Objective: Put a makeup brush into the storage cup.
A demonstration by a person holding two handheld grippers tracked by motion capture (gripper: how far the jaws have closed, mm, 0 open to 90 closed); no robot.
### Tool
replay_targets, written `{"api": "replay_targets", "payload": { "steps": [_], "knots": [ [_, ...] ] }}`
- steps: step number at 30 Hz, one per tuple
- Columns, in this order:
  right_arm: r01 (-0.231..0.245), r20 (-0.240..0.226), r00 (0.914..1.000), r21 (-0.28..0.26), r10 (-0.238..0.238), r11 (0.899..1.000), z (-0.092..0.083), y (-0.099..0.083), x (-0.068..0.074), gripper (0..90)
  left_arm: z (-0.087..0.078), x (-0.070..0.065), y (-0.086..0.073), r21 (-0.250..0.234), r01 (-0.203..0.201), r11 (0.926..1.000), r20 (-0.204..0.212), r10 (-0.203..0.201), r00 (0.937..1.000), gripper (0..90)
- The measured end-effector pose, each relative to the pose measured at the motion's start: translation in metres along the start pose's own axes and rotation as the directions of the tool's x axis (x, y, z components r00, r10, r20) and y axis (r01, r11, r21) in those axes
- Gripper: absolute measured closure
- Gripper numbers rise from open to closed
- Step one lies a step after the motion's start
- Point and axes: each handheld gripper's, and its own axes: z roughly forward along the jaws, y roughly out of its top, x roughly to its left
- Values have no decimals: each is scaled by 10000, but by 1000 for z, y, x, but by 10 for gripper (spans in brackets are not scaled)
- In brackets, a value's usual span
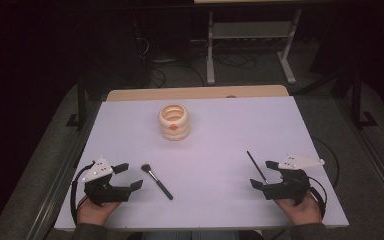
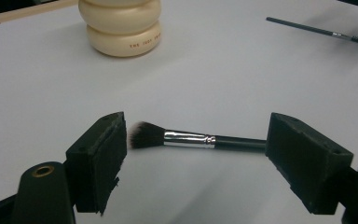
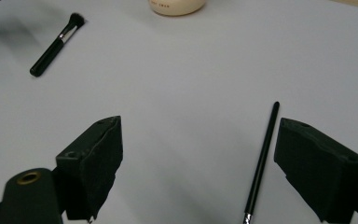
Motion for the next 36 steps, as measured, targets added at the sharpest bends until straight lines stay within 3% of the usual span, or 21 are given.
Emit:
{"api": "replay_targets", "payload": {
  "steps": [16,25,36],
  "knots": [
    [107,-629,9980,201,-94,9997,13,23,16,143,-5,-1,-1,-142,53,9999,-218,-56,9997,209],
    [511,-887,9950,513,-464,9974,20,40,28,144,-3,-2,2,-85,-105,9999,-183,103,9998,209],
    [1221,-1672,9801,808,-1073,9892,44,70,50,178,-2,-5,2,63,-252,9997,-184,253,9995,210]
  ]
}}
